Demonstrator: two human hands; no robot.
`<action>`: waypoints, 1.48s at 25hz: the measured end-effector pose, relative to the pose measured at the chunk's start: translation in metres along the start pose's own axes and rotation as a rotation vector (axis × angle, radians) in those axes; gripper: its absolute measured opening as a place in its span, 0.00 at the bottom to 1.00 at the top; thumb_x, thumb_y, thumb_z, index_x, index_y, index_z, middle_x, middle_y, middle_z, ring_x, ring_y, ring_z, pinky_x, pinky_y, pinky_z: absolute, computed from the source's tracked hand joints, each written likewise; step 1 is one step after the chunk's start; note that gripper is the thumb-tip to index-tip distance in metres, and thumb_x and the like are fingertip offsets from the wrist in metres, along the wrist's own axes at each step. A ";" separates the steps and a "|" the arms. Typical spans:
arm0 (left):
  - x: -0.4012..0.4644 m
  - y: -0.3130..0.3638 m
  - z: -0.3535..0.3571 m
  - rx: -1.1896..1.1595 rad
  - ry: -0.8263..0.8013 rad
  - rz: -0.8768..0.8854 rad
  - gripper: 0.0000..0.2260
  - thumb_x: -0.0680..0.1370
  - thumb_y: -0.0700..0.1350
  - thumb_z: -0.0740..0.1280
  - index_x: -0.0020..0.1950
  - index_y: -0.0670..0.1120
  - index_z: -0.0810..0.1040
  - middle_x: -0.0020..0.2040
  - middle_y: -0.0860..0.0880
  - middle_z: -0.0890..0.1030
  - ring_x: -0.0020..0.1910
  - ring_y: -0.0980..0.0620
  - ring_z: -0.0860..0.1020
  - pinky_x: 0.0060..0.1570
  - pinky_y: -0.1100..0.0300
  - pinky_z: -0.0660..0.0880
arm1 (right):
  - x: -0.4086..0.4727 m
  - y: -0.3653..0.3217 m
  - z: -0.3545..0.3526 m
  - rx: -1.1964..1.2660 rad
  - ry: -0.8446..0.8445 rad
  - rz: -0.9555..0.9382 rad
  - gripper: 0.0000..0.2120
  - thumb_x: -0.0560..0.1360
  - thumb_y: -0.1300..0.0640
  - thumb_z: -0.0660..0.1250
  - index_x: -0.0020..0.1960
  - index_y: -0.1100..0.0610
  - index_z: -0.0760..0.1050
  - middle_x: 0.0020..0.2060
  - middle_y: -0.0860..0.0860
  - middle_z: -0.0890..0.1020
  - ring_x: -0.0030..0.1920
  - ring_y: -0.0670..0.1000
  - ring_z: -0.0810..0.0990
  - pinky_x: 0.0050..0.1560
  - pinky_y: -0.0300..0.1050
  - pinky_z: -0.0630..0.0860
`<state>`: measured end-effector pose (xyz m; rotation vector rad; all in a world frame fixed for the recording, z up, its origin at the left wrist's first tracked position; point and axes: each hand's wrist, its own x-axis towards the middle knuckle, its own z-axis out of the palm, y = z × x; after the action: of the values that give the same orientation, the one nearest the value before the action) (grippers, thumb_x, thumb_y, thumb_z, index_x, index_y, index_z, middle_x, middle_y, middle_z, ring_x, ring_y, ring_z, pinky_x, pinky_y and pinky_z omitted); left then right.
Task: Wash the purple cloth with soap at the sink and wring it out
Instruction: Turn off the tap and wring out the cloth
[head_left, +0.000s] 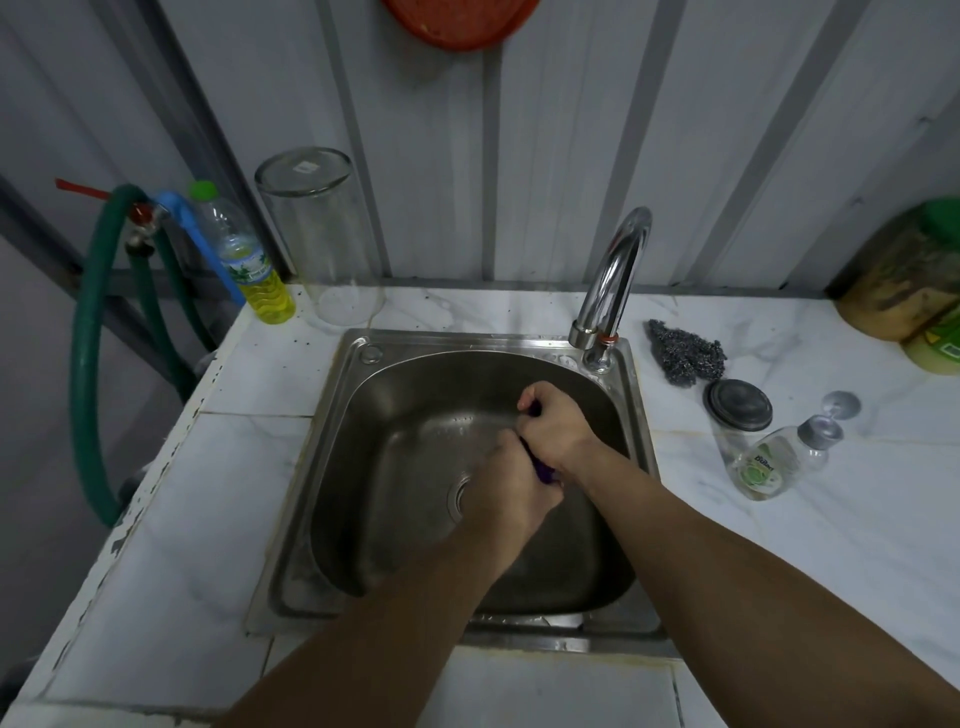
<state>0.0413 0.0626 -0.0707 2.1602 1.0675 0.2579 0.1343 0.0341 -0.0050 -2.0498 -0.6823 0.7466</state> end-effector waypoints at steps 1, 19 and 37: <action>0.000 -0.001 -0.001 -0.025 0.007 -0.008 0.24 0.65 0.51 0.77 0.56 0.47 0.74 0.42 0.54 0.79 0.40 0.54 0.79 0.38 0.60 0.77 | 0.001 -0.002 0.001 0.008 -0.009 0.016 0.08 0.74 0.63 0.67 0.48 0.51 0.74 0.43 0.47 0.76 0.46 0.48 0.75 0.43 0.39 0.71; -0.027 0.053 -0.081 -1.235 -1.006 -0.688 0.12 0.73 0.51 0.73 0.47 0.45 0.76 0.31 0.51 0.75 0.21 0.59 0.69 0.15 0.70 0.62 | -0.019 0.007 -0.038 1.025 -0.428 0.121 0.07 0.77 0.59 0.68 0.53 0.59 0.83 0.36 0.53 0.80 0.39 0.53 0.81 0.44 0.46 0.81; 0.004 0.021 -0.024 -0.249 -0.369 -0.174 0.13 0.65 0.47 0.75 0.45 0.54 0.75 0.43 0.46 0.84 0.48 0.45 0.84 0.49 0.48 0.81 | -0.008 -0.003 0.000 0.172 0.017 0.029 0.14 0.81 0.63 0.54 0.43 0.53 0.74 0.30 0.55 0.78 0.33 0.52 0.77 0.39 0.44 0.76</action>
<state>0.0458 0.0687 -0.0392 1.7922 0.9463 -0.0840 0.1287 0.0303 -0.0003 -1.9105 -0.5594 0.7762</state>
